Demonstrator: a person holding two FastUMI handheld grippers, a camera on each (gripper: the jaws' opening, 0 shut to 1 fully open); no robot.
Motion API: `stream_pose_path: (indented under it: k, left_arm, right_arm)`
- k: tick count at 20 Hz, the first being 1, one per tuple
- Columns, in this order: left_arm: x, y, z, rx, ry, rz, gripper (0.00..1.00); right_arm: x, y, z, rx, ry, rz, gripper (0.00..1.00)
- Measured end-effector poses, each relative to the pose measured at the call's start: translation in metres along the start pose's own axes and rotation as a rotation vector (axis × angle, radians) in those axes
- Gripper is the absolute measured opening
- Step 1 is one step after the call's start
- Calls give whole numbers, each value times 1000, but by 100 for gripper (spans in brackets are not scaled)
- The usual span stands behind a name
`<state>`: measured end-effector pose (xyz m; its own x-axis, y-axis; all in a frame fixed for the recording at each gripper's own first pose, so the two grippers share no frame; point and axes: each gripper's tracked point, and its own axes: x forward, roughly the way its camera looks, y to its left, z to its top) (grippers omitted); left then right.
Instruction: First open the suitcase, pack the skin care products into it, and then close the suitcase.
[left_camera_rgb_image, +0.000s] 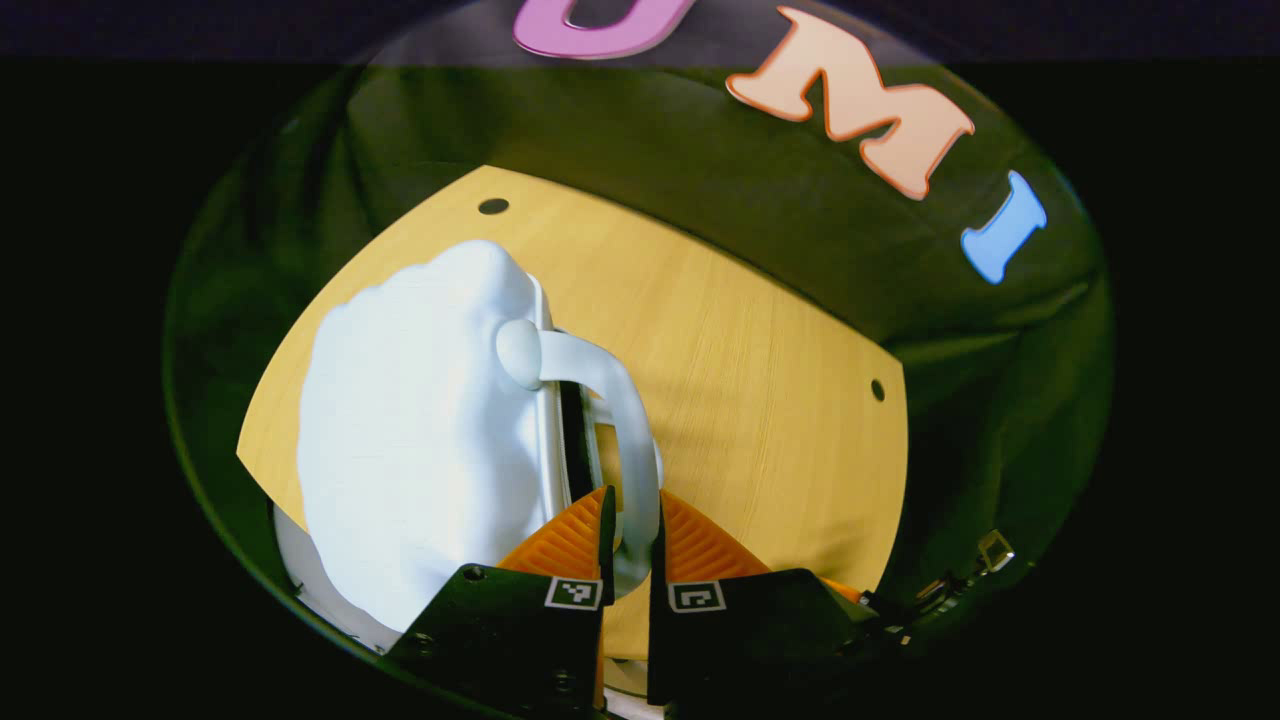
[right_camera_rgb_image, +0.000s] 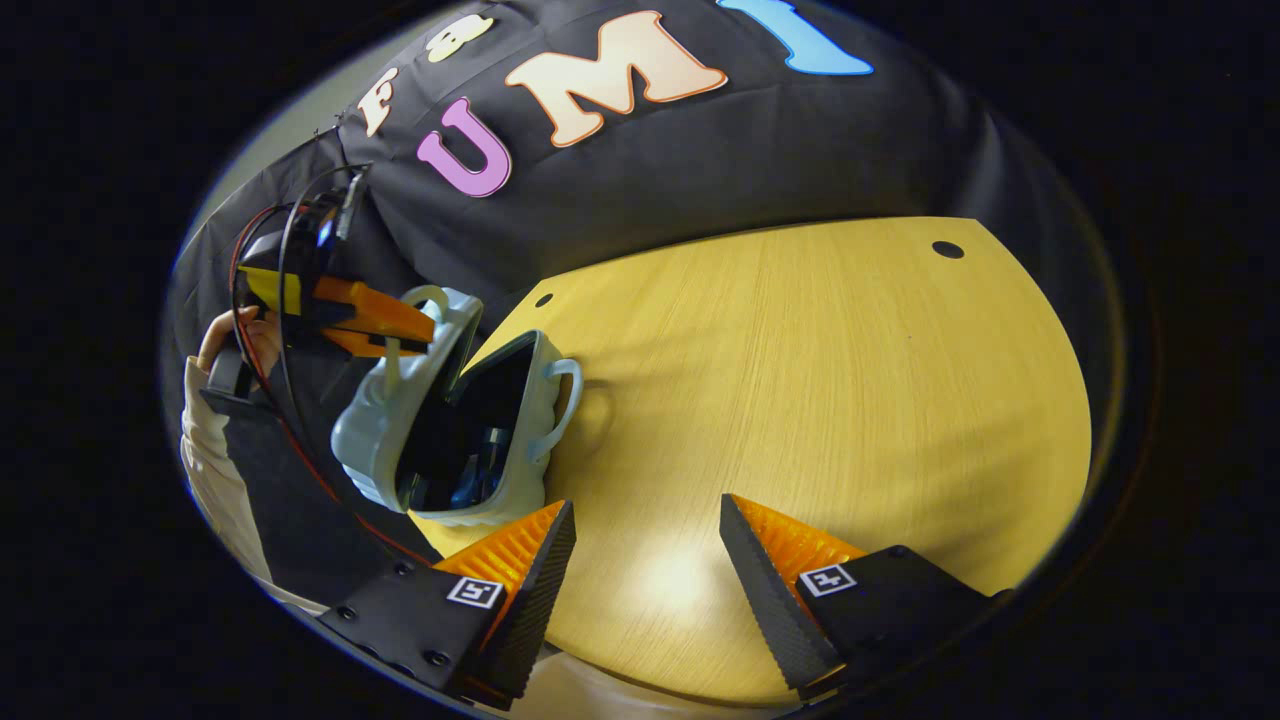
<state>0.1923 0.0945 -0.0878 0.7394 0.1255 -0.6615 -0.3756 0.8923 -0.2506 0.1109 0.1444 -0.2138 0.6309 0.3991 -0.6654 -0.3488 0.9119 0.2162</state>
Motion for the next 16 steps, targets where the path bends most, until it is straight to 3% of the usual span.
stream_pose_path:
  k: [4,8,13,15,16]
  left_arm:
    - [49,-2,-21,77,114,48,10]
    - [69,-1,-38,114,191,90,13]
    - [65,-11,-50,172,209,70,32]
    - [60,-13,-57,214,183,90,55]
    - [58,-19,-57,238,165,108,82]
  right_arm:
    - [-5,-12,7,41,-25,-39,92]
    - [-7,-23,15,75,-47,-68,92]
    - [-18,-35,29,93,-91,-104,92]
    - [-22,-37,35,104,-110,-108,91]
    - [-23,-38,39,105,-122,-108,92]
